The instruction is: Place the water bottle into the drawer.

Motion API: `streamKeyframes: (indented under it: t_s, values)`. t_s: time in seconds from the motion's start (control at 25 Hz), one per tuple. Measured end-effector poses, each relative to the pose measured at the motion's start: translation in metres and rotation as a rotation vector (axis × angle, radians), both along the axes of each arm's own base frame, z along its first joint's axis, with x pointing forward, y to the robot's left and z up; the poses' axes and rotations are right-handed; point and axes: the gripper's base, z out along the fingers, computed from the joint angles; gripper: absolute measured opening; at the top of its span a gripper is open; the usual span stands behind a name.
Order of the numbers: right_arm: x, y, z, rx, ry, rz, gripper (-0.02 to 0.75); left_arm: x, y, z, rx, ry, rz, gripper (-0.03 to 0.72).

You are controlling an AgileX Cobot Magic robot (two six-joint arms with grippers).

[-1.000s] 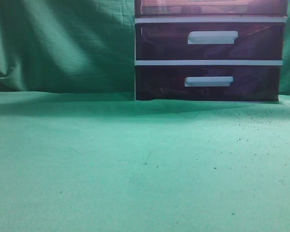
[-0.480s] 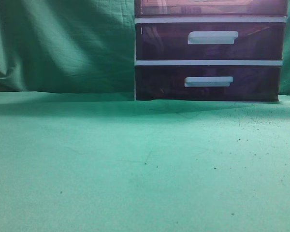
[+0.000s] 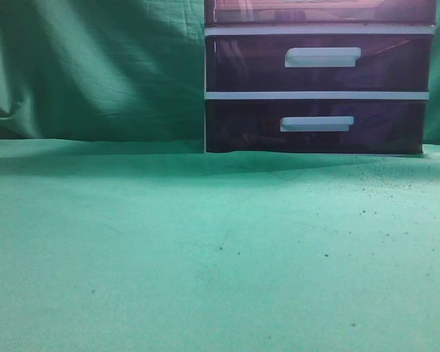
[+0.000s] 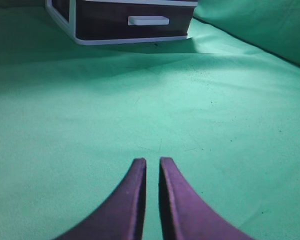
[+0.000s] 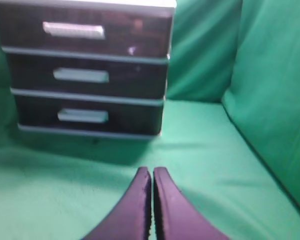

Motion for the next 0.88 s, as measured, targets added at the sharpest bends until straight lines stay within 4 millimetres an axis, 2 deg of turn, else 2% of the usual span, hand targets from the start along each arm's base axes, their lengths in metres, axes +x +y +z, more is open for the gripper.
streamKeyframes:
  t_s: [0.2,0.44,0.6,0.88]
  values:
    - [0.007,0.0,-0.027,0.045,0.061,-0.086,0.0,0.0,0.0,0.0,0.0,0.0,0.0,0.069]
    - [0.019,0.002,-0.064,0.099,0.023,-0.094,0.0,0.0,0.0,0.0,0.0,0.0,0.0,0.069]
    - [0.019,0.002,-0.068,0.105,0.027,-0.093,0.0,0.0,0.0,0.0,0.0,0.0,0.0,0.069]
    - [0.017,0.003,-0.081,0.112,0.16,-0.092,0.0,0.0,0.0,0.0,0.0,0.0,0.0,0.069]
